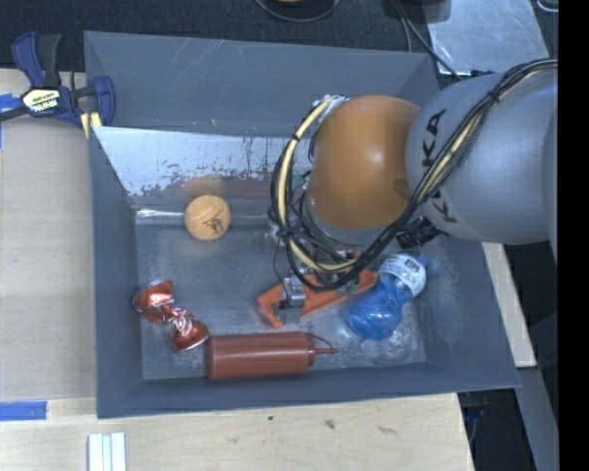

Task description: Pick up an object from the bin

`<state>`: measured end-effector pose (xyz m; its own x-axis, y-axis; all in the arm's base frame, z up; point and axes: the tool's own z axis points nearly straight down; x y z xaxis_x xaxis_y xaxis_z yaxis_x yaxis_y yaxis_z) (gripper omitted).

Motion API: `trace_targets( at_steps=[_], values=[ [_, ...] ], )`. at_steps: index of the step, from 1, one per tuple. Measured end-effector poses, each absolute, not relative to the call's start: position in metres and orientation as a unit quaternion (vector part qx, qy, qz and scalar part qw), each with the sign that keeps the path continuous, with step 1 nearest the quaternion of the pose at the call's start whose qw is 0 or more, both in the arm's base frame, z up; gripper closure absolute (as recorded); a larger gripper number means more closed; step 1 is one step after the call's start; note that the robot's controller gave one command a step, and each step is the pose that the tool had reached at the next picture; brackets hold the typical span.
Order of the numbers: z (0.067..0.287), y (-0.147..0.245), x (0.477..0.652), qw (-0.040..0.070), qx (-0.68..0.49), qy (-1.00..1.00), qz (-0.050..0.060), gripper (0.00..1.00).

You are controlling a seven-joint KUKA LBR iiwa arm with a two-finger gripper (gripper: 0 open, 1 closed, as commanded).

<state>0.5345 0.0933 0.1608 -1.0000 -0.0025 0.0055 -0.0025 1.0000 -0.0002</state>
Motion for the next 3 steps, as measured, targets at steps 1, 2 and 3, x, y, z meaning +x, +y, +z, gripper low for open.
trace_targets(
  at_steps=[1, 2, 3],
  values=[
    [0.165, 0.093, 0.536, -0.001, 0.000, -1.000, 0.000, 0.00],
    [0.091, 0.052, 0.535, 0.000, -0.083, -0.997, 0.000, 0.00],
    [0.080, 0.046, 0.536, -0.001, -0.097, -0.995, 0.000, 0.00]
  ],
)
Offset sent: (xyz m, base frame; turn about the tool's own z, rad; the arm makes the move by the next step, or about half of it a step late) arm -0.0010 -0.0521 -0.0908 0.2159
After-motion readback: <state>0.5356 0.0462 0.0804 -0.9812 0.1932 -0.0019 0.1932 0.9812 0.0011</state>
